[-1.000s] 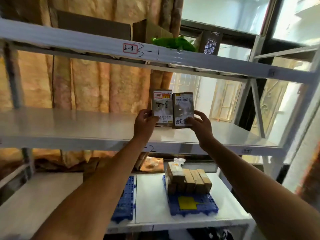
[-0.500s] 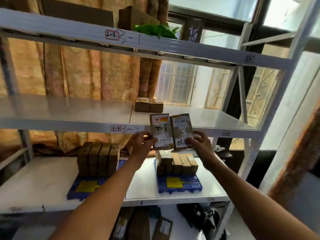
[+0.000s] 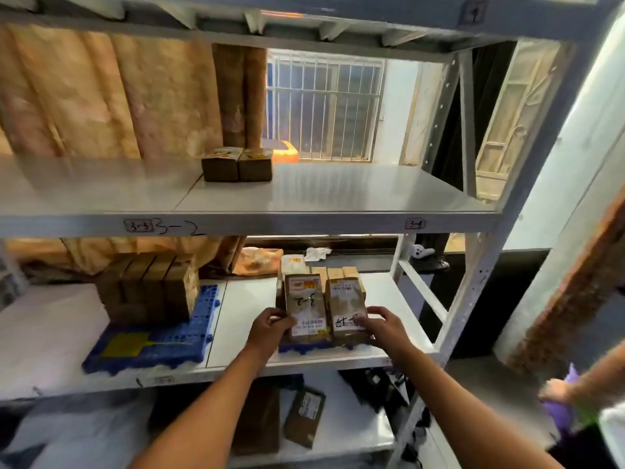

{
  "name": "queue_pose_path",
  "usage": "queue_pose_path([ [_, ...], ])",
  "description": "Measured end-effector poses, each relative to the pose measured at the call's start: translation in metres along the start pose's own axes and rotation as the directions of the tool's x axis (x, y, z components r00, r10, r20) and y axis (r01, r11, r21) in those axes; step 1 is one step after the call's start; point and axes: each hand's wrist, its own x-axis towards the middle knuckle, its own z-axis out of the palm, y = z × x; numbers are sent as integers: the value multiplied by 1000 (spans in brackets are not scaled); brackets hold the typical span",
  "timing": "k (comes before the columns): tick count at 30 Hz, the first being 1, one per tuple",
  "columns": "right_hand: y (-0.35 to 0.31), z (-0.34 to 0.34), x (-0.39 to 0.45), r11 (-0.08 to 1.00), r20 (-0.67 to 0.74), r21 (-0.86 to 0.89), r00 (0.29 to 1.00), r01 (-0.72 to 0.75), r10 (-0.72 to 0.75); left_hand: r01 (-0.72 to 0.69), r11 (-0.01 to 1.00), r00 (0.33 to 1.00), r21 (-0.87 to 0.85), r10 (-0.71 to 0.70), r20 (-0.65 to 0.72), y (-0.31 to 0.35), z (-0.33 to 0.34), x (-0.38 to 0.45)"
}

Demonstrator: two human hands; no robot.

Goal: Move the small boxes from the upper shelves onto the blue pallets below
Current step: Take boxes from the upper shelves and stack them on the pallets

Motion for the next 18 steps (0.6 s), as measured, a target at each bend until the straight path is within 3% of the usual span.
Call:
queue_pose_path([
  [7,-8,35,111,992,-129,-123,991,-40,24,40,992,994,-122,-52,-96,4,-27,93],
  [12,-30,65,174,942,-138,-331,990,-54,8,25,986,992,-166,-45,-118,15,-43,153],
  [18,-31,88,219,910,-89,-410,995,-71,37,-14,989,991,-148,-6,-132,27,-58,193],
])
